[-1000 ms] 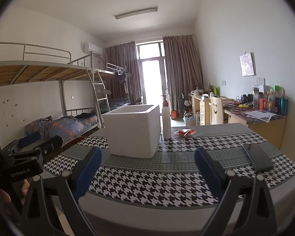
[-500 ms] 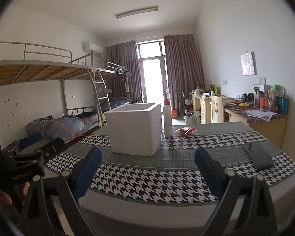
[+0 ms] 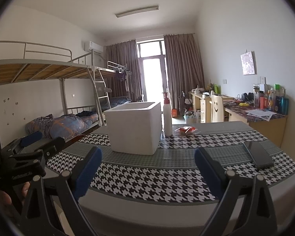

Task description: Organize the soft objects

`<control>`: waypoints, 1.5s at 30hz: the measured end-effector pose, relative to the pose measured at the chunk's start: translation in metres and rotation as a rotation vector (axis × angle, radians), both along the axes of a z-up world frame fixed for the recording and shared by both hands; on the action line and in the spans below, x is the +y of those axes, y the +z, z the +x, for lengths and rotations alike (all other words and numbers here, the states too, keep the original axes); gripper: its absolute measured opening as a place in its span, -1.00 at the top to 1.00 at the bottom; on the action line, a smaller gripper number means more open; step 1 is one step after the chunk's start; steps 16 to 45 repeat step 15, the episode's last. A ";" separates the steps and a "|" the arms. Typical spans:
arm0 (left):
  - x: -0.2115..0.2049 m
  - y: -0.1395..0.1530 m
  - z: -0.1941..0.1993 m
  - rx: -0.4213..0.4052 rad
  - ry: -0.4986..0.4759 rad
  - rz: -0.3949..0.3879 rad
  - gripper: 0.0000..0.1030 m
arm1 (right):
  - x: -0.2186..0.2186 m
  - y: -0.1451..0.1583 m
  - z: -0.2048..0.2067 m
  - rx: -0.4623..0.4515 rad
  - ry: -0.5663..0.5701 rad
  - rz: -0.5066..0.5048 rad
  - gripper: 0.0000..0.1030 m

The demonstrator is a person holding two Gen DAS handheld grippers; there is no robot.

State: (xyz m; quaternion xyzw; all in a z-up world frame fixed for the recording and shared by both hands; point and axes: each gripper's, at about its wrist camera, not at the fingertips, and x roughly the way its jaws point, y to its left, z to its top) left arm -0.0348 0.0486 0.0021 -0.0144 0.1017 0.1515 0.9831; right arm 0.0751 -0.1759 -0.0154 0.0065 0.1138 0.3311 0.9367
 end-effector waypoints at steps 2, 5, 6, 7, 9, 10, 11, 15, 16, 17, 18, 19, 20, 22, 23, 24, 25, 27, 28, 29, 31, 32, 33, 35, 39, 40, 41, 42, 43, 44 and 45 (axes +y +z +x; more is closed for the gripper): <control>0.000 0.000 0.001 0.001 0.000 -0.002 -0.98 | 0.000 0.000 0.000 -0.001 0.000 -0.001 -0.88; 0.000 0.000 0.000 0.000 0.002 -0.001 -0.98 | 0.000 0.000 0.000 0.001 0.002 -0.001 -0.88; 0.001 0.000 0.000 -0.001 0.002 -0.001 -0.98 | 0.000 0.000 -0.001 0.002 0.003 -0.001 -0.88; 0.001 0.000 0.001 0.000 0.002 0.001 -0.98 | 0.000 0.000 0.000 0.002 0.004 0.000 -0.89; 0.001 0.000 0.000 0.001 0.002 0.000 -0.98 | 0.000 -0.001 -0.001 0.001 0.003 -0.001 -0.89; 0.001 0.001 0.001 0.002 0.000 0.000 -0.98 | 0.000 -0.001 -0.001 0.000 0.004 -0.001 -0.89; 0.002 0.001 0.000 0.002 0.000 0.001 -0.98 | 0.000 0.000 -0.001 0.002 0.003 -0.001 -0.89; 0.001 0.001 0.001 0.003 0.002 0.000 -0.98 | 0.000 -0.001 -0.001 0.005 0.002 -0.002 -0.89; 0.001 0.001 0.001 0.003 0.002 0.000 -0.98 | 0.000 -0.001 -0.001 0.005 0.002 -0.002 -0.89; 0.001 0.001 0.001 0.003 0.002 0.000 -0.98 | 0.000 -0.001 -0.001 0.005 0.002 -0.002 -0.89; 0.001 0.001 0.001 0.003 0.002 0.000 -0.98 | 0.000 -0.001 -0.001 0.005 0.002 -0.002 -0.89; 0.001 0.001 0.001 0.003 0.002 0.000 -0.98 | 0.000 -0.001 -0.001 0.005 0.002 -0.002 -0.89; 0.001 0.001 0.001 0.003 0.002 0.000 -0.98 | 0.000 -0.001 -0.001 0.005 0.002 -0.002 -0.89; 0.001 0.001 0.001 0.003 0.002 0.000 -0.98 | 0.000 -0.001 -0.001 0.005 0.002 -0.002 -0.89; 0.001 0.001 0.001 0.003 0.002 0.000 -0.98 | 0.000 -0.001 -0.001 0.005 0.002 -0.002 -0.89; 0.001 0.001 0.001 0.003 0.002 0.000 -0.98 | 0.000 -0.001 -0.001 0.005 0.002 -0.002 -0.89; 0.001 0.001 0.001 0.003 0.002 0.000 -0.98 | 0.000 -0.001 -0.001 0.005 0.002 -0.002 -0.89; 0.001 0.001 0.001 0.003 0.002 0.000 -0.98 | 0.000 -0.001 -0.001 0.005 0.002 -0.002 -0.89; 0.001 0.001 0.001 0.003 0.002 0.000 -0.98 | 0.000 -0.001 -0.001 0.005 0.002 -0.002 -0.89; 0.001 0.001 0.001 0.003 0.002 0.000 -0.98 | 0.000 -0.001 -0.001 0.005 0.002 -0.002 -0.89; 0.001 0.001 0.001 0.003 0.002 0.000 -0.98 | 0.000 -0.001 -0.001 0.005 0.002 -0.002 -0.89; 0.001 0.001 0.001 0.003 0.002 0.000 -0.98 | 0.000 -0.001 -0.001 0.005 0.002 -0.002 -0.89; 0.001 0.001 0.001 0.003 0.002 0.000 -0.98 | 0.000 -0.001 -0.001 0.005 0.002 -0.002 -0.89; 0.001 0.001 0.001 0.003 0.002 0.000 -0.98 | 0.000 -0.001 -0.001 0.005 0.002 -0.002 -0.89; 0.001 0.001 0.001 0.003 0.002 0.000 -0.98 | 0.000 -0.001 -0.001 0.005 0.002 -0.002 -0.89; 0.001 0.001 0.001 0.003 0.002 0.000 -0.98 | 0.000 -0.001 -0.001 0.005 0.002 -0.002 -0.89; 0.001 0.001 0.001 0.003 0.002 0.000 -0.98 | 0.000 -0.001 -0.001 0.005 0.002 -0.002 -0.89; 0.001 0.001 0.001 0.003 0.002 0.000 -0.98 | 0.000 -0.001 -0.001 0.005 0.002 -0.002 -0.89; 0.001 0.001 0.001 0.003 0.002 0.000 -0.98 | 0.000 -0.001 -0.001 0.005 0.002 -0.002 -0.89; 0.001 0.001 0.001 0.003 0.002 0.000 -0.98 | 0.000 -0.001 -0.001 0.005 0.002 -0.002 -0.89; 0.001 0.001 0.001 0.003 0.002 0.000 -0.98 | 0.000 -0.001 -0.001 0.005 0.002 -0.002 -0.89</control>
